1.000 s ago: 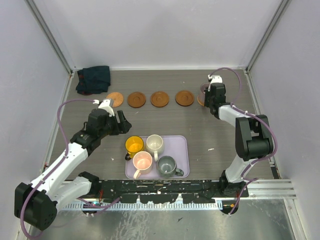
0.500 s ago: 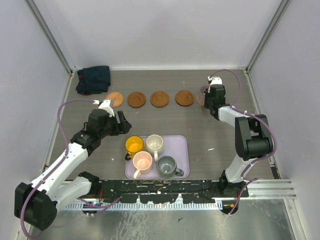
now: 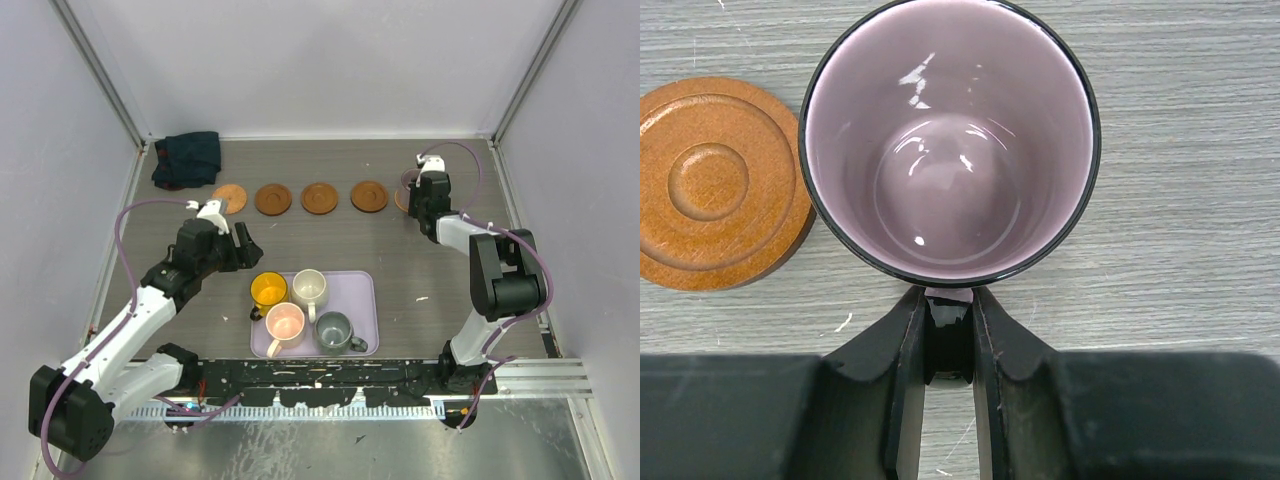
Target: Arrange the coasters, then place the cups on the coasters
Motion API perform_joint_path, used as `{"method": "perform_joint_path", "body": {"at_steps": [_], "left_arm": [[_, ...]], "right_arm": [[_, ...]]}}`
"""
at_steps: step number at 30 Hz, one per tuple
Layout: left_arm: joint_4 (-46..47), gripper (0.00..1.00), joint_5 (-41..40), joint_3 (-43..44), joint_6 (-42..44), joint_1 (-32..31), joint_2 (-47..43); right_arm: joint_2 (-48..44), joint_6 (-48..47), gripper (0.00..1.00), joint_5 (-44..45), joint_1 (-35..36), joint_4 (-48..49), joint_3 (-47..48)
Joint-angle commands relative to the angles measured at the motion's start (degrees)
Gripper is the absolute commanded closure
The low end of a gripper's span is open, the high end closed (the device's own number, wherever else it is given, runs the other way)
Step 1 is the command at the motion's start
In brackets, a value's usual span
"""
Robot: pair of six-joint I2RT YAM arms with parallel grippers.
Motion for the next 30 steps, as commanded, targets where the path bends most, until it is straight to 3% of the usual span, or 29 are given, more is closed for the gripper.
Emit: {"method": "perform_joint_path", "body": {"at_steps": [1, 9, 18, 24, 27, 30], "left_arm": [[1.95, 0.29, -0.72, -0.19, 0.19, -0.15, -1.58], [1.99, 0.29, -0.75, -0.27, 0.02, -0.15, -1.27], [1.73, 0.29, -0.77, -0.36, 0.02, -0.15, -1.69], [0.58, 0.28, -1.17, -0.01, 0.10, -0.15, -2.88], [-0.63, 0.24, -1.03, 0.23, 0.19, -0.20, -3.95], [-1.40, 0.17, 0.50, 0.17, 0.28, -0.20, -5.29]], "right_arm": [[-2.03, 1.48, 0.85, 1.01, -0.20, 4.89, -0.89], [-3.02, 1.86, 0.58, 1.48, -0.22, 4.39, -1.60], [-4.22, 2.79, 0.48, 1.49, -0.20, 3.41, -2.22], [-8.72, 4.16, 0.29, 1.13, 0.03, 1.26, -4.61], [-12.20, 5.40, 0.15, 1.03, 0.31, -0.66, -6.14], [-15.69, 7.43, 0.14, 1.26, 0.67, -3.17, -7.13]]}}
